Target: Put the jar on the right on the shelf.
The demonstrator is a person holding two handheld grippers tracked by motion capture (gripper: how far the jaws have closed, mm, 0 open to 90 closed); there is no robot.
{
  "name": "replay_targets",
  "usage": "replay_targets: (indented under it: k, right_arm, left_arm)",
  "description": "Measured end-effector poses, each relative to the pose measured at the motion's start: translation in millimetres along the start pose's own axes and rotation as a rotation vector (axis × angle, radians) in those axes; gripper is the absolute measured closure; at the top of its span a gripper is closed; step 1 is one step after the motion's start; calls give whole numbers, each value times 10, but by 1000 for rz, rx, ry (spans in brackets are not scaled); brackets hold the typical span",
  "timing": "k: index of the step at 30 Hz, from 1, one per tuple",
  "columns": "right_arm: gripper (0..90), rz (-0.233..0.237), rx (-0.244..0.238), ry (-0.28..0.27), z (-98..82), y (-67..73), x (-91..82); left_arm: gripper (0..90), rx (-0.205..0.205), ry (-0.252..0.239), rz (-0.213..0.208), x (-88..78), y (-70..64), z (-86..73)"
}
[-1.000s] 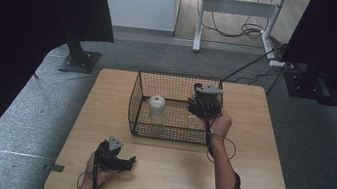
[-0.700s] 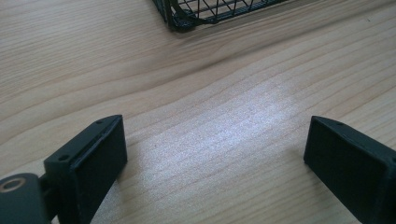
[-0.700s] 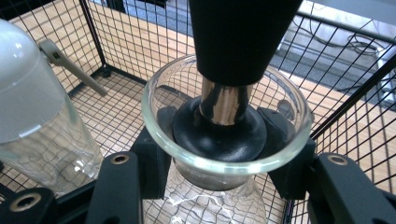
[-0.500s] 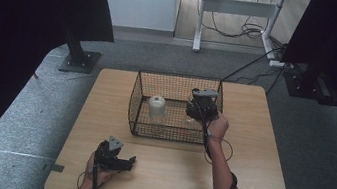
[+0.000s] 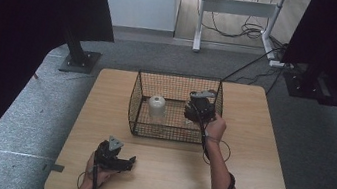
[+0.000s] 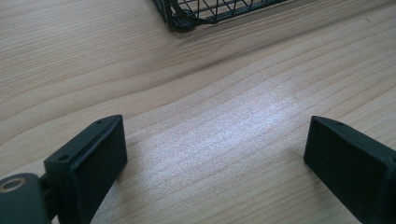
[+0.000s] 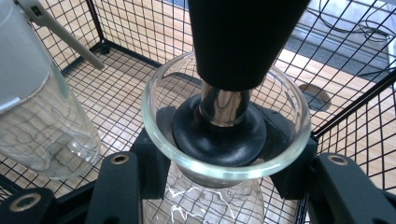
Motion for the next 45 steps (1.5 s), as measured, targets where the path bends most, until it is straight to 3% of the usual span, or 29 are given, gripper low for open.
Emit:
replay_targets:
  k: [21,25,35,45]
  right_arm:
    - [451,27,-2,16,-210,-59,-95]
    - [431,26,-23,13,-213,-63,-104]
    - [152,-35,-62,-16,-175,7,-119]
    - [89,-55,-39,-100,-176,38,-246]
  left_arm:
    - [56,1,1,-1,-1,-1,-1]
    - [56,1,0,0,-1,-3,-1]
    - [55,2,1,-2,-1,-4,-1]
    - [55,4,1,-2,0,-4,0]
Point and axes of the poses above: each handheld gripper's, and its own axes: x roughly forward along the jaws, z roughly out of its top, y roughly to its left, the point moved 2 cm from there along x, roughly forward along the jaws, and after that the axes turned 8 degrees about -x, right-handed, at the moved point
